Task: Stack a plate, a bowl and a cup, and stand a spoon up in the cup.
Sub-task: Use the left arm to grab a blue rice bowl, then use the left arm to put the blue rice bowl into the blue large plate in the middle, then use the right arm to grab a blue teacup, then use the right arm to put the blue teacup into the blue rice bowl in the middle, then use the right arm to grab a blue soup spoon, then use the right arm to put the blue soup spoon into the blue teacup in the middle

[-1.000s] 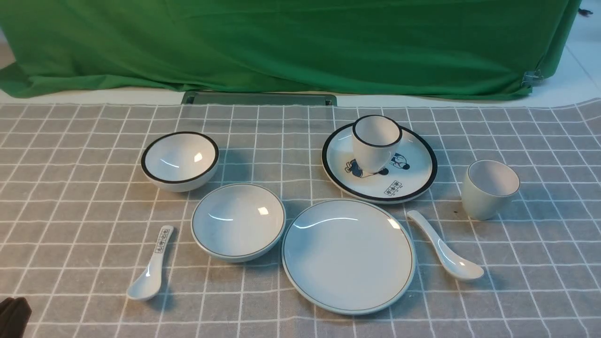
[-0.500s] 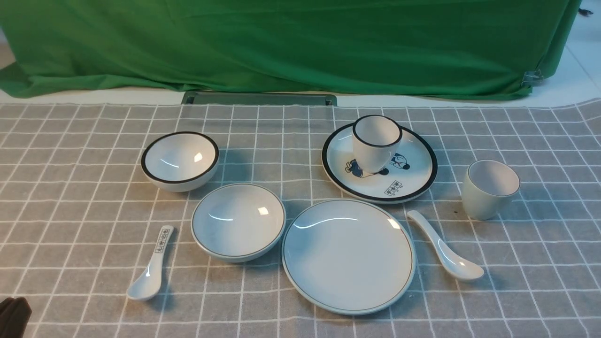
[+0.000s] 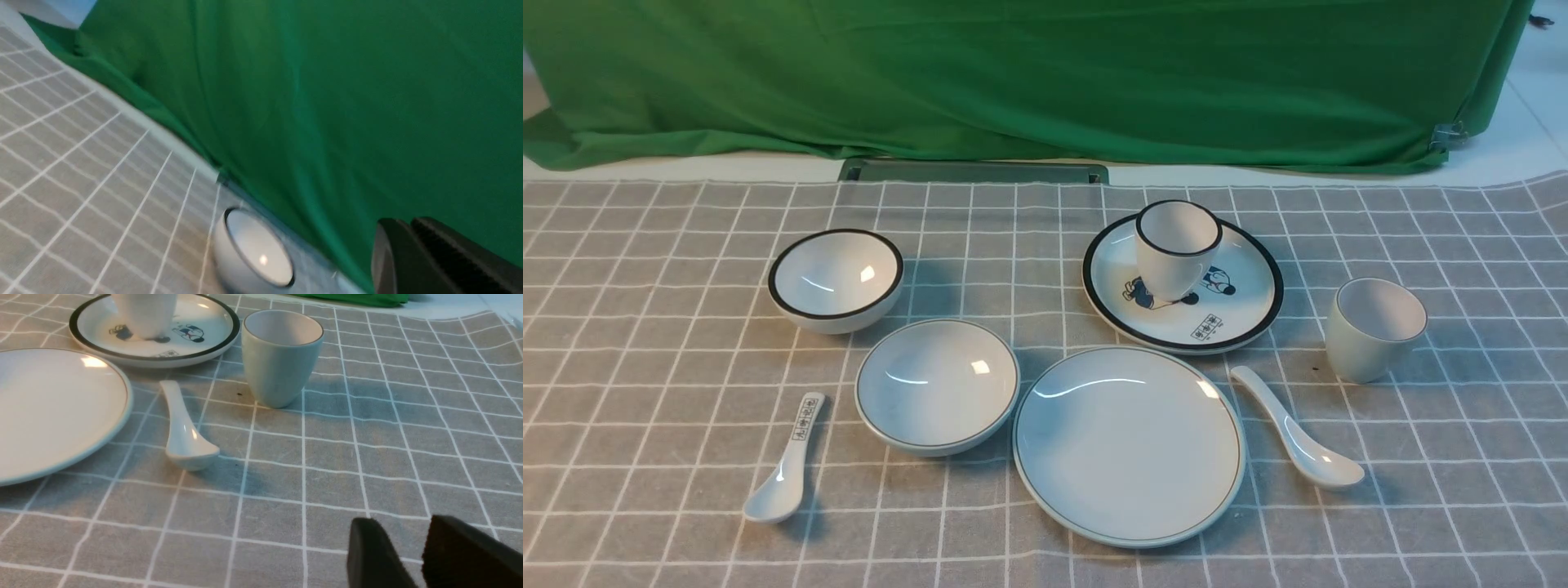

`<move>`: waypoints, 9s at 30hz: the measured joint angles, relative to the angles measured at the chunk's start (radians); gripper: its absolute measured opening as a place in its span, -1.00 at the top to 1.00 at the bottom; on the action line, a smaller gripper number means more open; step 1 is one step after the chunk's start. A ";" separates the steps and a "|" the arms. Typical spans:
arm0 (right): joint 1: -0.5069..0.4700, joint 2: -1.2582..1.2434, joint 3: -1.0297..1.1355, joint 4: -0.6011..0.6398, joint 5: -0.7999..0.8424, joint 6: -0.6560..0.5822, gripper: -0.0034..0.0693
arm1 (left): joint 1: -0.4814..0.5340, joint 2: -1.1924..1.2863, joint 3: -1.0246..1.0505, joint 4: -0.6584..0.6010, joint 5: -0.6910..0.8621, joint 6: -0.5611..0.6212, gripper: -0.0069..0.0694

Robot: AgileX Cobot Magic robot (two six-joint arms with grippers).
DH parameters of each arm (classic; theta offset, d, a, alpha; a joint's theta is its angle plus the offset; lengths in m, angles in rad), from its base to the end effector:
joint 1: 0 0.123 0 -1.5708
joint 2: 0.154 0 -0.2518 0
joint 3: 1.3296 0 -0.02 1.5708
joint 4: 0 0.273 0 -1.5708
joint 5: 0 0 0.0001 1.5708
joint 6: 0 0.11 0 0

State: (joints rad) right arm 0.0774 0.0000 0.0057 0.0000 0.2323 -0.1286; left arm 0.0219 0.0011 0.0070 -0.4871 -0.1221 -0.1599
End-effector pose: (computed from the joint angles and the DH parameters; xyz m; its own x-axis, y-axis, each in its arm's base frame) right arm 0.1300 0.0101 0.1872 -0.1386 -0.1394 -0.9805 -0.0959 0.9873 -0.1268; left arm 0.1295 0.0091 0.2237 0.1955 -0.5952 -0.7794 0.0494 0.7997 -0.5983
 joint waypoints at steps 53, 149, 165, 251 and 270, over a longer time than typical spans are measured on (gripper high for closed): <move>0.342 0.483 -0.832 0.000 0.686 0.090 0.58 | -0.460 1.708 -1.149 0.328 0.879 0.946 -0.14; 0.147 1.973 -1.531 0.000 0.612 -0.129 -0.18 | -0.869 0.515 -0.646 0.324 0.477 0.329 0.81; 0.251 1.815 -1.537 0.077 0.722 -0.141 0.67 | -0.869 0.518 -0.640 0.320 0.475 0.313 0.79; 0.236 2.000 -1.317 0.166 0.334 -0.234 0.18 | -0.869 0.518 -0.629 0.369 0.525 0.346 0.79; 0.484 1.410 -0.935 0.236 -0.245 -0.165 0.43 | -0.869 0.518 -0.629 0.397 0.529 0.359 0.79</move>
State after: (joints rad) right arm 0.5616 1.4100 -0.9298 0.2365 -0.0132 -0.2933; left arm -0.8470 0.5191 -0.6218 -0.0904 0.4073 0.1987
